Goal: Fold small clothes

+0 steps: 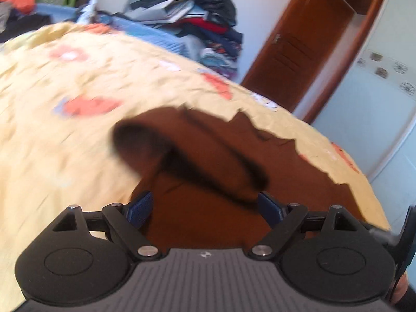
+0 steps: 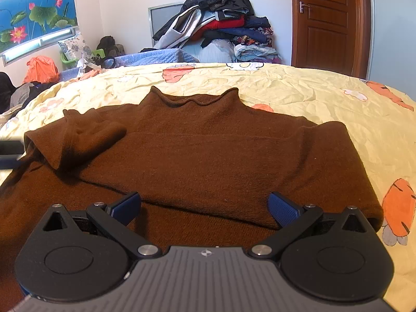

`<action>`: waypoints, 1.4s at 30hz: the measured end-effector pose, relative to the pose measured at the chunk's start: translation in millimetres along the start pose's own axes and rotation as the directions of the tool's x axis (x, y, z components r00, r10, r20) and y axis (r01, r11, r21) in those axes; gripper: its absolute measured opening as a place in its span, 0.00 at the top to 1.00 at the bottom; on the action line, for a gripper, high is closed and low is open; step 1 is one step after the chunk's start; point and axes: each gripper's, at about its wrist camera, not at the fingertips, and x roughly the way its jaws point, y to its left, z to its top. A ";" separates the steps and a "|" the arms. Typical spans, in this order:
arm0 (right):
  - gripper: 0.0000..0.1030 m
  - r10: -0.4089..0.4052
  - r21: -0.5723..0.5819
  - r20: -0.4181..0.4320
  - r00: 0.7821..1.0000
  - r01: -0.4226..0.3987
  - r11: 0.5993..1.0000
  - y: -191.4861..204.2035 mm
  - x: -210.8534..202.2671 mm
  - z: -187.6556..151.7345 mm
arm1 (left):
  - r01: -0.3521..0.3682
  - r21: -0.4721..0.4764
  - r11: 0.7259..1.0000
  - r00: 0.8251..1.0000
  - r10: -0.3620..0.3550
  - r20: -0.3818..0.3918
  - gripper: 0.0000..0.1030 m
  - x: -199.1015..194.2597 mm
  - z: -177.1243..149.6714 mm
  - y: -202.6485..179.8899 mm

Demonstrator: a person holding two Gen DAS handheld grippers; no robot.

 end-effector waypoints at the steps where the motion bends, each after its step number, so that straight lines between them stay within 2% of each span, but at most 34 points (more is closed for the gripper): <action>1: 0.00 -0.009 -0.013 0.006 1.000 0.009 1.000 3.3 -1.0 1.3 | -0.015 0.003 1.000 1.000 0.015 0.012 0.15 -3.4 -7.8 3.4; 3: 0.04 0.027 -0.022 0.068 0.997 -0.025 0.999 14.6 -11.5 12.3 | -0.067 0.097 0.993 0.995 0.059 0.074 0.15 -6.7 -28.7 -0.8; 5: 0.04 0.140 -0.061 0.134 0.981 -0.133 0.989 36.7 -22.0 36.3 | -0.092 0.157 0.983 0.992 0.077 0.097 0.10 -9.4 -32.9 -11.8; 6: 0.04 0.194 -0.103 0.156 0.969 -0.180 0.978 52.6 -23.8 50.0 | -0.113 0.171 0.979 0.990 0.097 0.097 0.05 -7.1 -34.2 -16.3; 9: 0.08 0.306 -0.252 0.115 0.945 -0.270 0.929 106.0 -5.5 85.1 | -0.145 0.211 0.967 0.989 0.137 0.053 0.03 4.4 -32.5 -22.3; 10: 0.14 0.324 -0.292 0.077 0.943 -0.290 0.912 122.3 6.9 93.6 | -0.141 0.213 0.967 0.990 0.132 0.052 0.02 4.7 -32.0 -23.0; 11: 0.27 0.326 -0.321 0.037 0.945 -0.297 0.899 137.2 21.1 100.9 | -0.134 0.208 0.969 0.991 0.125 0.053 0.02 3.8 -32.4 -21.4; 13: 0.40 0.316 -0.344 -0.036 0.948 -0.309 0.887 161.6 50.0 112.3 | -0.113 0.179 0.977 0.993 0.103 0.062 0.02 1.3 -32.5 -15.6; 15: 0.43 0.308 -0.351 -0.089 0.947 -0.319 0.880 179.2 73.6 117.3 | -0.092 0.141 0.986 0.994 0.082 0.073 0.02 -3.3 -33.1 -9.2; 18: 0.49 0.241 -0.388 -0.175 0.955 -0.292 0.874 201.0 103.9 107.8 | -0.073 0.107 0.992 0.994 0.064 0.083 0.02 -5.9 -34.3 -4.1; 19: 0.67 0.225 -0.384 -0.197 0.954 -0.286 0.878 204.0 111.8 104.4 | -0.071 0.105 0.992 0.995 0.062 0.084 0.02 -6.1 -34.3 -3.6; 20: 0.85 0.214 -0.360 -0.205 0.955 -0.277 0.891 202.2 116.2 103.7 | -0.069 0.104 0.992 0.995 0.060 0.084 0.02 -6.3 -34.4 -3.3; 23: 0.85 0.277 -0.206 -0.169 0.946 -0.309 0.929 177.4 107.1 108.7 | -0.058 0.096 0.994 0.995 0.050 0.085 0.02 -7.4 -34.9 -0.2; 27: 0.87 0.316 -0.020 -0.120 0.941 -0.321 0.947 132.9 90.1 114.4 | -0.040 0.080 0.996 0.996 0.033 0.086 0.00 -7.9 -34.5 2.9; 29: 0.87 0.366 0.119 -0.031 0.930 -0.360 0.925 99.0 71.4 114.7 | -0.039 0.080 0.996 0.996 0.032 0.085 0.00 -8.0 -34.1 3.9; 32: 0.87 0.413 0.347 0.065 0.908 -0.409 0.844 37.6 45.0 108.9 | -0.038 0.079 0.996 0.996 0.031 0.086 0.00 -8.0 -34.1 4.1; 33: 0.87 0.410 0.390 0.084 0.908 -0.409 0.825 20.8 39.9 105.0 | -0.037 0.078 0.996 0.996 0.030 0.086 0.00 -8.0 -34.1 4.0; 34: 0.86 0.400 0.419 0.087 0.913 -0.397 0.816 6.9 36.8 100.0 | -0.037 0.077 0.996 0.996 0.030 0.086 0.00 -8.0 -34.2 4.0; 37: 0.85 0.346 0.437 0.039 0.938 -0.327 0.838 -19.1 33.6 84.7 | -0.038 0.078 0.996 0.996 0.031 0.085 0.00 -7.7 -33.9 4.0; 42: 0.85 0.339 0.472 -0.010 0.941 -0.295 0.831 -28.9 40.4 62.4 | -0.045 0.082 0.996 0.996 0.038 0.085 0.00 -7.4 -33.4 2.4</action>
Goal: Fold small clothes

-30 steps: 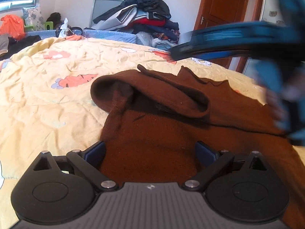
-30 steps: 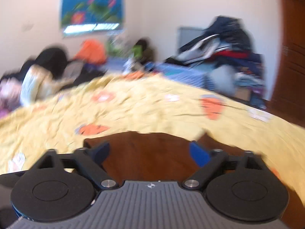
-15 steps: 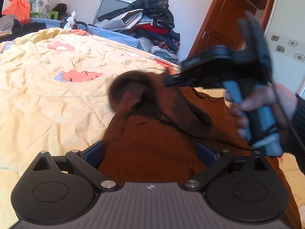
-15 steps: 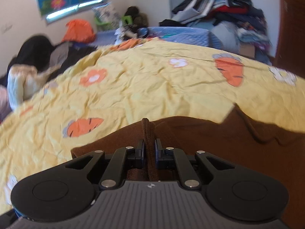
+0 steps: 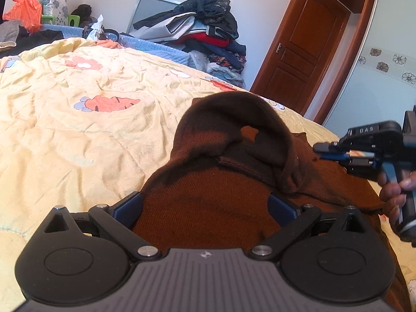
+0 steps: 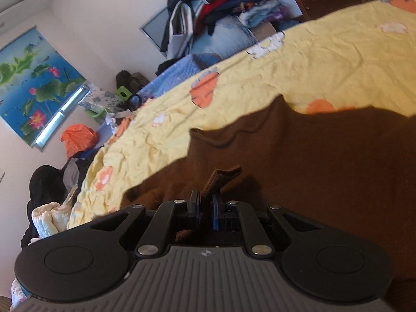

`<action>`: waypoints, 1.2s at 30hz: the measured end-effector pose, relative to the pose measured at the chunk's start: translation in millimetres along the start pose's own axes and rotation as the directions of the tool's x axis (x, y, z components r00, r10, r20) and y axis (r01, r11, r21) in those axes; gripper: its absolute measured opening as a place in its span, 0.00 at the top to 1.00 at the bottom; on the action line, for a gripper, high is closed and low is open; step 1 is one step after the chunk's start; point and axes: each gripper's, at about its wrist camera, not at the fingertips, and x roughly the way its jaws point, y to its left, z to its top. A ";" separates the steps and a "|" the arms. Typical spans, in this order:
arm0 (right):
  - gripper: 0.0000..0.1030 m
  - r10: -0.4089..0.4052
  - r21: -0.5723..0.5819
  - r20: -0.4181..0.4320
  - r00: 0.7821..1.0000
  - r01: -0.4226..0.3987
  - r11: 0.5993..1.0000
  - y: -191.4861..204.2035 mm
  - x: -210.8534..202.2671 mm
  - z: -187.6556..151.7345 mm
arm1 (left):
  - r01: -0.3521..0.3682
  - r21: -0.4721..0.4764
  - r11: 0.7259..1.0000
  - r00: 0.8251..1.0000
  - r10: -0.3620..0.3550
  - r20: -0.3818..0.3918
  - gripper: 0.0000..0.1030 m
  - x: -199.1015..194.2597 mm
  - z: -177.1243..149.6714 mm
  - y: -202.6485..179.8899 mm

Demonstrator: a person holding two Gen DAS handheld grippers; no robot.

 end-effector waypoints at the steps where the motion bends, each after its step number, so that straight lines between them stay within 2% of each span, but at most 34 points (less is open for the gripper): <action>1: 0.84 0.002 0.011 -0.009 1.000 -0.001 1.000 -1.0 3.0 -2.3 | -0.001 0.001 1.000 1.000 0.001 0.000 0.00 0.1 -0.1 -0.3; 2: 0.79 0.007 0.033 -0.023 1.000 -0.007 0.999 -2.5 6.7 -3.9 | -0.002 0.002 1.000 1.000 0.002 -0.001 0.00 0.2 0.1 -1.0; 4: 0.79 0.009 0.064 -0.023 1.000 -0.007 0.998 -4.0 13.1 -5.9 | -0.004 0.004 1.000 1.000 0.004 -0.002 0.00 0.4 0.1 -1.6; 7: 0.87 0.038 0.120 0.041 0.998 -0.043 0.992 -6.2 2.4 0.0 | -0.004 0.004 1.000 1.000 0.004 -0.002 0.00 0.4 0.4 -2.3; 13: 0.87 0.081 0.084 0.227 0.971 -0.102 0.991 -12.1 -82.1 38.4 | 0.000 -0.002 1.000 1.000 0.000 0.000 0.00 0.1 0.6 -2.8; 15: 0.87 0.050 0.084 0.263 0.964 -0.075 0.994 -30.6 -112.8 44.7 | 0.004 -0.008 1.000 1.000 -0.004 0.002 0.00 -0.4 0.5 -1.9; 18: 0.87 -0.064 0.109 0.246 0.967 0.037 0.993 -61.9 -126.9 39.5 | 0.012 -0.021 1.000 1.000 -0.012 0.003 0.00 -1.8 1.3 -0.2; 20: 0.87 -0.114 0.131 0.223 0.968 0.086 0.988 -79.9 -123.8 29.6 | 0.052 -0.072 0.996 0.999 -0.052 0.003 0.00 -8.1 8.0 6.7; 21: 0.87 -0.132 0.131 0.216 0.967 0.105 0.986 -84.7 -120.7 24.9 | 0.091 -0.133 0.987 0.996 -0.092 0.000 0.00 -10.5 15.7 14.1; 23: 0.87 -0.137 0.140 0.219 0.966 0.108 0.984 -90.9 -117.1 18.8 | 0.173 -0.283 0.943 0.985 -0.173 0.027 0.00 -10.3 37.8 33.0; 24: 0.87 -0.129 0.146 0.225 0.966 0.098 0.984 -91.4 -115.9 16.9 | 0.170 -0.322 0.931 0.985 -0.166 0.040 0.00 -6.0 52.1 40.0; 25: 0.87 -0.119 0.151 0.235 0.965 0.084 0.985 -92.1 -115.7 17.2 | 0.132 -0.332 0.934 0.991 -0.129 0.031 0.00 2.3 67.3 43.2; 27: 0.87 -0.096 0.155 0.250 0.963 0.058 0.986 -93.0 -117.4 19.2 | 0.057 -0.282 0.958 0.998 -0.066 -0.023 0.01 27.9 96.1 41.9; 30: 0.87 -0.076 0.152 0.256 0.964 0.038 0.988 -93.4 -122.4 19.5 | 0.055 -0.135 0.989 0.985 -0.075 -0.152 0.01 69.9 122.9 22.2; 32: 0.87 -0.066 0.150 0.256 0.964 0.028 0.988 -92.8 -126.3 17.5 | 0.021 -0.028 0.999 0.980 -0.027 -0.199 0.01 91.9 127.7 5.4; 33: 0.87 -0.064 0.150 0.257 0.964 0.026 0.988 -92.9 -126.1 17.3 | -0.014 0.025 1.000 0.975 0.020 -0.223 0.04 103.3 127.9 -1.0; 34: 0.87 -0.069 0.153 0.258 0.964 0.029 0.988 -91.9 -126.6 17.0 | -0.038 0.070 0.997 0.965 0.055 -0.256 0.25 114.7 126.5 -5.2; 35: 0.87 -0.070 0.159 0.262 0.962 0.029 0.987 -92.8 -127.0 17.6 | -0.034 0.095 0.995 0.952 0.061 -0.299 0.48 124.6 124.4 -6.8; 36: 0.87 -0.067 0.165 0.272 0.960 0.022 0.986 -93.7 -128.9 18.7 | -0.013 0.106 0.994 0.938 0.049 -0.342 0.92 128.1 118.9 -3.2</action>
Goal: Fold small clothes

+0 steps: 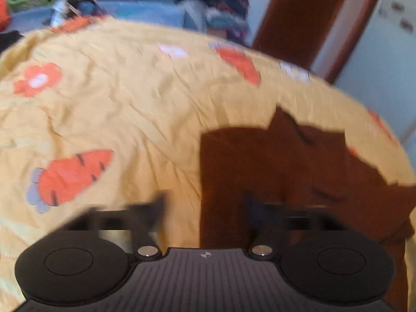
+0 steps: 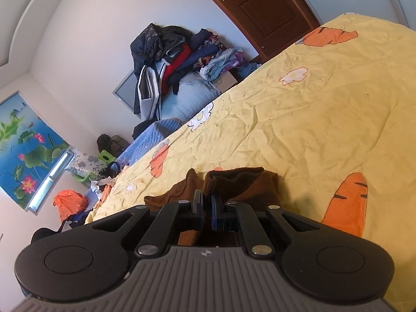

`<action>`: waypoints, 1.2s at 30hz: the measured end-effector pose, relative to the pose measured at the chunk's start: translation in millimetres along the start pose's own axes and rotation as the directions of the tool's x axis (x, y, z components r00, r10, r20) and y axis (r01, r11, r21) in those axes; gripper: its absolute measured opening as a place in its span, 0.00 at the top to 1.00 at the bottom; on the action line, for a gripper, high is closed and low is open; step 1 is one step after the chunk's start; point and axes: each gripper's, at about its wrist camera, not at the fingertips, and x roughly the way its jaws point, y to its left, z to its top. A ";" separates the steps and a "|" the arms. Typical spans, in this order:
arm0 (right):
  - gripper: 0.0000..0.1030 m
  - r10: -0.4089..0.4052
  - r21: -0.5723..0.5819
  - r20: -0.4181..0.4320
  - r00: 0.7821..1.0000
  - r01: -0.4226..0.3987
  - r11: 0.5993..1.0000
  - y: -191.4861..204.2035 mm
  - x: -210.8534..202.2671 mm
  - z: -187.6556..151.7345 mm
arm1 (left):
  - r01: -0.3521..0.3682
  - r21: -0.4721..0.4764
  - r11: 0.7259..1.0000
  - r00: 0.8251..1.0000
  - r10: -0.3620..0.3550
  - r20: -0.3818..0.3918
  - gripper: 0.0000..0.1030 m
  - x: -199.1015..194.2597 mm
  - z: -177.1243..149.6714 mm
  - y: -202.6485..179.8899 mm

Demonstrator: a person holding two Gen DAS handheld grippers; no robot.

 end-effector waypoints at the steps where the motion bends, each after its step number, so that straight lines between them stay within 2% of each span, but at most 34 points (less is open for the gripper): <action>1: 0.87 0.013 0.009 0.013 1.000 -0.013 1.000 0.4 -3.1 2.0 | 0.007 0.006 1.000 1.000 -0.007 0.012 0.91 -0.9 -0.5 -1.7; 4: 0.88 0.093 0.039 0.084 0.992 -0.097 0.995 -2.4 -23.7 9.8 | -0.012 0.001 1.000 0.986 0.012 0.167 0.91 -26.6 -5.5 -1.4; 5: 0.88 0.086 0.036 0.086 0.993 -0.089 0.995 -7.0 -24.8 9.5 | -0.026 0.001 1.000 0.983 0.025 0.181 0.91 -25.9 -7.0 1.9; 7: 0.88 -0.015 0.049 0.012 1.000 0.014 0.999 -27.9 -9.5 4.2 | -0.109 0.026 0.994 0.988 0.106 0.109 0.92 -3.2 -10.6 7.4; 9: 0.88 -0.056 0.073 -0.045 0.997 0.059 0.996 -47.7 5.1 -8.8 | -0.107 0.045 0.993 0.984 0.100 0.147 0.92 -1.6 -17.5 8.1; 12: 0.88 -0.064 0.083 -0.054 0.997 0.068 0.994 -52.7 11.8 -20.8 | -0.065 -0.001 0.998 0.989 0.064 0.133 0.90 -7.4 -16.5 11.9; 14: 0.88 -0.077 0.084 -0.049 0.996 0.081 0.993 -52.4 15.2 -20.7 | -0.040 -0.062 0.997 0.992 0.047 0.115 0.85 -7.9 -13.6 22.1; 16: 0.88 -0.098 0.047 -0.013 0.995 0.098 0.994 -42.4 12.7 -16.2 | -0.014 -0.168 0.986 0.990 0.037 0.136 0.69 -19.2 -13.3 35.2; 17: 0.88 -0.105 -0.014 0.017 0.994 0.105 0.994 -28.4 11.3 -14.3 | -0.002 -0.211 0.978 0.986 0.038 0.165 0.64 -26.7 -14.1 40.2; 19: 0.85 -0.094 -0.207 0.036 0.995 0.100 0.973 13.6 11.3 -21.4 | 0.022 -0.266 0.964 0.973 0.041 0.228 0.38 -42.9 -16.2 45.0; 21: 0.80 -0.047 -0.374 -0.074 0.996 0.016 0.927 50.1 21.3 -38.0 | 0.051 -0.275 0.960 0.963 0.025 0.268 0.25 -56.4 -20.7 46.7; 22: 0.59 -0.045 -0.412 -0.138 0.989 -0.017 0.911 59.4 28.0 -44.6 | 0.054 -0.270 0.961 0.961 0.023 0.276 0.24 -61.8 -23.7 47.1; 23: 0.42 -0.072 -0.433 -0.146 0.987 0.002 0.902 64.0 30.5 -48.8 | 0.050 -0.261 0.964 0.961 0.025 0.275 0.24 -66.4 -26.2 47.1; 24: 0.38 -0.093 -0.441 -0.109 0.990 0.036 0.897 65.7 27.5 -50.4 | 0.049 -0.244 0.969 0.961 0.021 0.275 0.24 -71.2 -28.7 47.2; 25: 0.38 -0.105 -0.435 -0.073 0.992 0.063 0.898 64.2 23.8 -49.1 | 0.047 -0.220 0.974 0.960 0.017 0.279 0.24 -75.3 -31.2 47.1; 27: 0.39 -0.085 -0.377 -0.039 0.996 0.064 0.924 56.0 16.9 -38.3 | 0.017 -0.178 0.984 0.961 0.033 0.273 0.24 -77.2 -33.6 46.7; 30: 0.39 -0.091 -0.334 -0.014 0.996 0.081 0.939 54.5 19.8 -24.2 | -0.029 -0.167 0.986 0.979 0.062 0.196 0.24 -59.0 -32.5 46.6; 33: 0.36 -0.175 -0.367 -0.007 0.984 0.161 0.916 53.5 37.2 -20.0 | -0.051 -0.143 0.988 0.991 0.068 0.117 0.25 -34.6 -33.4 36.1; 34: 0.36 -0.210 -0.379 0.000 0.978 0.195 0.905 49.1 42.9 -20.8 | -0.058 -0.128 0.990 0.991 0.073 0.108 0.25 -28.1 -33.4 31.4; 36: 0.33 -0.292 -0.397 0.066 0.954 0.293 0.870 41.3 47.7 -12.2 | -0.086 -0.090 0.992 0.987 0.097 0.126 0.24 -22.6 -33.8 22.7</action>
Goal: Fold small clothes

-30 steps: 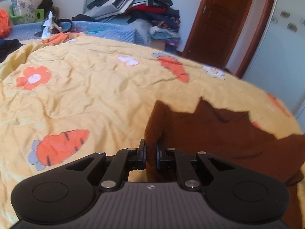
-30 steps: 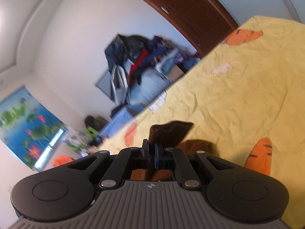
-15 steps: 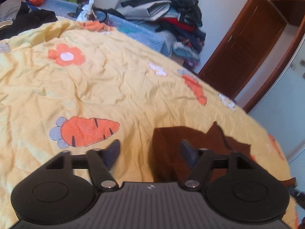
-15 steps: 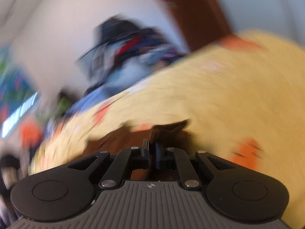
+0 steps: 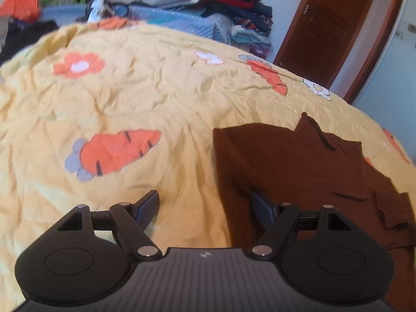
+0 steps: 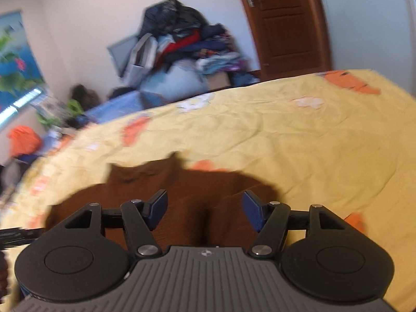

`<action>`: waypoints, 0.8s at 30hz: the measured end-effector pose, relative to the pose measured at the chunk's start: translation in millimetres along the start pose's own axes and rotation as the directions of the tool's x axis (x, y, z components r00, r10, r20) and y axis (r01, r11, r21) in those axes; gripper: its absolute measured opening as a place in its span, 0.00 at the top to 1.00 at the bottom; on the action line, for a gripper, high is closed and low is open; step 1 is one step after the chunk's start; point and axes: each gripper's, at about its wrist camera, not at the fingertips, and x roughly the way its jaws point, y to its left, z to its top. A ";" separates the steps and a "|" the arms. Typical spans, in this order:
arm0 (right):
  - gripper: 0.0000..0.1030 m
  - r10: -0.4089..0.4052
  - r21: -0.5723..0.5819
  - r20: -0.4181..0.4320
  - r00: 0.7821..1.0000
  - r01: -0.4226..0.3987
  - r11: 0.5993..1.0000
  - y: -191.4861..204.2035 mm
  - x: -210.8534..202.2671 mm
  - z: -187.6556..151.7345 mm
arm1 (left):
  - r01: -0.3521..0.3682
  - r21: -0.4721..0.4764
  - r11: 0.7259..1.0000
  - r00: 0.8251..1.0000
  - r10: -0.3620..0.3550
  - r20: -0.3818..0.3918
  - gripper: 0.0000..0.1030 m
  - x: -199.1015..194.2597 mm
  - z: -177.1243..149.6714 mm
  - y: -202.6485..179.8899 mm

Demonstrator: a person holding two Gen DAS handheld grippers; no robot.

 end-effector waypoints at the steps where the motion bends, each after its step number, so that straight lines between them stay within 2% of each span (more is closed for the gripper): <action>1: 0.26 -0.050 -0.003 0.007 0.999 0.050 0.999 -7.6 4.7 1.9 | 0.002 0.010 1.000 1.000 -0.002 -0.002 0.25 2.1 0.9 -3.0; 2: 0.21 -0.085 0.008 -0.006 0.996 0.085 0.996 -16.9 10.3 3.2 | 0.006 0.013 1.000 1.000 -0.006 -0.002 0.25 3.3 2.0 -5.0; 3: 0.22 -0.104 0.029 -0.041 0.994 0.105 0.994 -27.0 17.4 3.5 | 0.005 0.023 1.000 1.000 -0.005 -0.005 0.26 4.4 2.6 -7.3; 4: 0.22 -0.110 0.056 -0.073 0.991 0.114 0.992 -36.3 22.9 3.3 | 0.000 0.047 0.999 1.000 0.000 -0.006 0.37 5.0 2.6 -10.8; 5: 0.22 -0.104 0.085 -0.087 0.991 0.111 0.990 -44.3 26.1 0.9 | 0.004 0.088 0.996 1.000 -0.003 -0.002 0.53 4.6 1.4 -16.0; 6: 0.22 -0.082 0.113 -0.087 0.993 0.092 0.989 -50.0 26.1 -2.3 | 0.019 0.131 0.991 1.000 -0.019 0.003 0.85 3.4 0.0 -21.5; 7: 0.22 -0.049 0.137 -0.082 0.995 0.060 0.989 -53.9 25.2 -5.9 | 0.010 0.163 0.987 1.000 -0.012 0.012 0.91 1.7 -1.4 -27.5; 9: 0.26 0.021 0.155 -0.091 0.996 -0.007 0.988 -51.3 23.9 -14.8 | -0.038 0.216 0.976 0.999 0.034 0.020 0.95 2.2 -2.5 -35.1; 11: 0.50 0.068 0.124 -0.138 0.988 -0.051 0.991 -38.5 28.7 -21.8 | -0.064 0.241 0.968 0.998 0.063 0.010 0.95 6.0 -1.4 -34.0; 12: 0.55 0.051 0.069 -0.157 0.986 -0.040 0.997 -28.8 33.1 -24.7 | -0.080 0.255 0.964 0.997 0.078 0.018 0.95 7.6 -1.2 -32.0; 14: 0.56 0.004 -0.051 -0.121 0.993 -0.010 0.999 -15.3 36.3 -31.8 | -0.151 0.323 0.934 0.988 0.137 0.067 0.95 10.4 -4.1 -35.2; 16: 0.54 -0.014 -0.072 -0.128 0.992 0.005 0.997 -9.5 36.2 -29.9 | -0.264 0.385 0.885 0.964 0.246 0.096 0.95 13.5 -9.2 -41.7; 17: 0.47 -0.024 -0.055 -0.131 0.991 0.017 0.998 -9.1 32.1 -25.6 | -0.295 0.380 0.877 0.955 0.275 0.107 0.94 9.5 -10.4 -40.3; 18: 0.45 -0.032 -0.035 -0.105 0.994 0.029 0.999 -9.0 23.5 -21.7 | -0.311 0.364 0.878 0.950 0.288 0.118 0.93 1.1 -11.3 -38.0; 20: 0.40 -0.007 -0.042 0.001 1.000 0.007 0.999 -3.2 -5.1 -15.8 | -0.340 0.314 0.887 0.939 0.300 0.169 0.93 -24.5 -14.1 -35.1; 21: 0.37 0.015 -0.065 0.043 0.999 -0.012 0.998 2.8 -17.8 -13.5 | -0.328 0.281 0.902 0.939 0.279 0.201 0.91 -37.6 -15.7 -35.7; 22: 0.29 0.045 -0.087 0.064 0.997 -0.039 0.995 10.2 -26.9 -11.7 | -0.283 0.248 0.926 0.947 0.228 0.228 0.90 -49.3 -17.7 -38.3; 23: 0.21 0.079 -0.113 0.060 0.995 -0.072 0.991 20.3 -29.6 -10.3 | -0.213 0.230 0.950 0.959 0.158 0.236 0.90 -57.0 -18.4 -44.9; 24: 0.20 0.109 -0.140 0.042 0.993 -0.102 0.985 31.5 -28.0 -9.3 | -0.141 0.228 0.963 0.970 0.089 0.226 0.88 -59.0 -18.6 -53.2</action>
